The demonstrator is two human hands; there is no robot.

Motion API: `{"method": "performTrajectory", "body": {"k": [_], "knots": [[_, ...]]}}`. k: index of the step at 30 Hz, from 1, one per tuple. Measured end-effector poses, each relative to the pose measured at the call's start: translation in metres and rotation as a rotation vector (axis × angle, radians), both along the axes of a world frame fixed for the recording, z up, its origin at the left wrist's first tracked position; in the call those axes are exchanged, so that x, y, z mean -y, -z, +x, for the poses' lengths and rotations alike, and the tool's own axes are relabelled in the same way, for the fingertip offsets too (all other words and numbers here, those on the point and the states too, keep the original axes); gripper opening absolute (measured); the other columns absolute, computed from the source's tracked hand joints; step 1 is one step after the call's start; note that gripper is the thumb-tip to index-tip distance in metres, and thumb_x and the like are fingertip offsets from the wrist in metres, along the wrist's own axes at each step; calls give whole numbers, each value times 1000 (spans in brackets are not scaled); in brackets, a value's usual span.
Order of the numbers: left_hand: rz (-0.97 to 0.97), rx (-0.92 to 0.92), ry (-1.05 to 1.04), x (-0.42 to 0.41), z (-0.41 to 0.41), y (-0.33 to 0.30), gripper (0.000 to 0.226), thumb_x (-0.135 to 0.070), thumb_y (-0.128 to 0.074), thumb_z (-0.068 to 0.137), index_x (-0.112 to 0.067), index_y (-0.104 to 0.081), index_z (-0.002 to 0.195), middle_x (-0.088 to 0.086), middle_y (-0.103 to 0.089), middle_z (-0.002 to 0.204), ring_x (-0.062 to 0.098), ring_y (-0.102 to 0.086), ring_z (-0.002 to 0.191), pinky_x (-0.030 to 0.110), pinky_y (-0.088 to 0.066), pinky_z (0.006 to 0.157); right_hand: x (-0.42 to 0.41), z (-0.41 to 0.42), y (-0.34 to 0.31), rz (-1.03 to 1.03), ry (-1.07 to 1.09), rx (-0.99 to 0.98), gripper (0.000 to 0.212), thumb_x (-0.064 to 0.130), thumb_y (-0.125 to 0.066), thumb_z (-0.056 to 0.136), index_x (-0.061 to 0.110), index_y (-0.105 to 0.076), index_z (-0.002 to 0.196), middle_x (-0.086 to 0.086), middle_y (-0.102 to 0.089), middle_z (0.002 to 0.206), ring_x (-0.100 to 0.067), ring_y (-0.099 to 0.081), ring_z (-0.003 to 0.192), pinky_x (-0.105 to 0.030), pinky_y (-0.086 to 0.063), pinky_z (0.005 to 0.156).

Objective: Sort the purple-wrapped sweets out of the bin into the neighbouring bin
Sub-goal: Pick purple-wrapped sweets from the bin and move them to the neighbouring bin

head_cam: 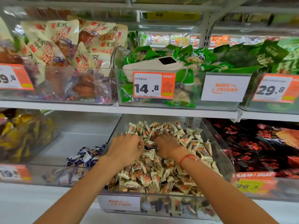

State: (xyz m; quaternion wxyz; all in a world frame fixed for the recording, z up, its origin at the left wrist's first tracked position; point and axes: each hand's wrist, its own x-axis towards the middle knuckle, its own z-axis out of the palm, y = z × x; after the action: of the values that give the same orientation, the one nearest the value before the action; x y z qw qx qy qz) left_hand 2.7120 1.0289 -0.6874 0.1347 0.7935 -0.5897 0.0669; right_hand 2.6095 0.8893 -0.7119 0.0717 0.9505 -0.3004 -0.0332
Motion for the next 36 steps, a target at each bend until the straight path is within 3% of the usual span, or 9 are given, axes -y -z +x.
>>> {"method": "performTrajectory", "body": {"k": [5, 9, 11, 16, 20, 23, 28, 32, 36], "knots": [[-49, -140, 44, -10, -4, 2, 24, -40, -49, 96, -37, -60, 117, -21, -60, 109, 9, -63, 95, 32, -49, 88, 1, -43, -5, 343, -55, 491, 32, 42, -70, 82, 16, -71, 101, -1, -57, 129, -21, -48, 122, -40, -43, 100], [-147, -389, 136, -4, -40, 4, 26, -51, -48, 93, -36, -61, 109, -20, -67, 95, 2, -63, 80, 27, -53, 72, -26, -70, -18, 529, -55, 797, 20, 33, -77, 77, 14, -73, 74, -7, -67, 73, -13, -51, 57, -33, -40, 57], [-213, -414, 127, 0, -52, 10, 20, -48, -54, 91, -35, -65, 102, -18, -69, 83, 1, -63, 69, 26, -54, 66, -36, -77, -21, 517, -76, 771, 9, 25, -78, 77, 18, -73, 75, 2, -67, 62, -6, -50, 49, -26, -41, 52], [-272, -469, 75, -11, -43, 17, 19, -33, -66, 86, -38, -69, 104, -16, -72, 97, 1, -67, 82, 23, -56, 78, -38, -97, -24, 428, -56, 732, 24, 14, -73, 82, 37, -73, 89, 17, -72, 84, 2, -65, 74, -22, -56, 73], [-171, -255, 21, -36, -21, 21, 22, -43, -60, 88, -40, -66, 109, -17, -70, 93, -6, -61, 60, 9, -46, 58, -40, -121, -31, 296, -91, 488, 28, 15, -65, 89, 43, -70, 88, 22, -67, 87, 5, -62, 80, -19, -53, 77], [-94, -161, 17, -49, -11, 24, 29, -48, -60, 86, -39, -64, 114, -17, -70, 100, -1, -65, 80, 21, -52, 77, -46, -124, -32, 168, -121, 266, 27, 19, -57, 93, 40, -69, 106, 24, -62, 101, 1, -50, 102, -23, -43, 93], [-58, -116, 39, -56, -12, 35, 28, -50, -61, 86, -43, -64, 113, -18, -67, 111, 1, -64, 90, 23, -49, 80, -62, -90, -32, 227, -117, 415, 23, 38, -57, 94, 32, -65, 114, 17, -65, 114, 0, -58, 100, -31, -47, 98], [-113, -137, 17, -60, -10, 44, 26, -46, -60, 88, -42, -64, 113, -16, -66, 113, 5, -63, 98, 28, -51, 78, -70, -54, -14, 144, -7, 76, 58, 65, -56, 82, 23, -58, 122, 1, -58, 127, -21, -46, 125, -41, -38, 106], [-214, -146, -2, -62, -14, 49, 23, -41, -60, 89, -40, -66, 112, -16, -69, 105, 5, -65, 89, 25, -51, 71, -68, -47, -15, 275, 18, 36, 49, 42, -71, 83, 20, -57, 124, 1, -60, 123, -21, -53, 118, -36, -42, 100]]}}
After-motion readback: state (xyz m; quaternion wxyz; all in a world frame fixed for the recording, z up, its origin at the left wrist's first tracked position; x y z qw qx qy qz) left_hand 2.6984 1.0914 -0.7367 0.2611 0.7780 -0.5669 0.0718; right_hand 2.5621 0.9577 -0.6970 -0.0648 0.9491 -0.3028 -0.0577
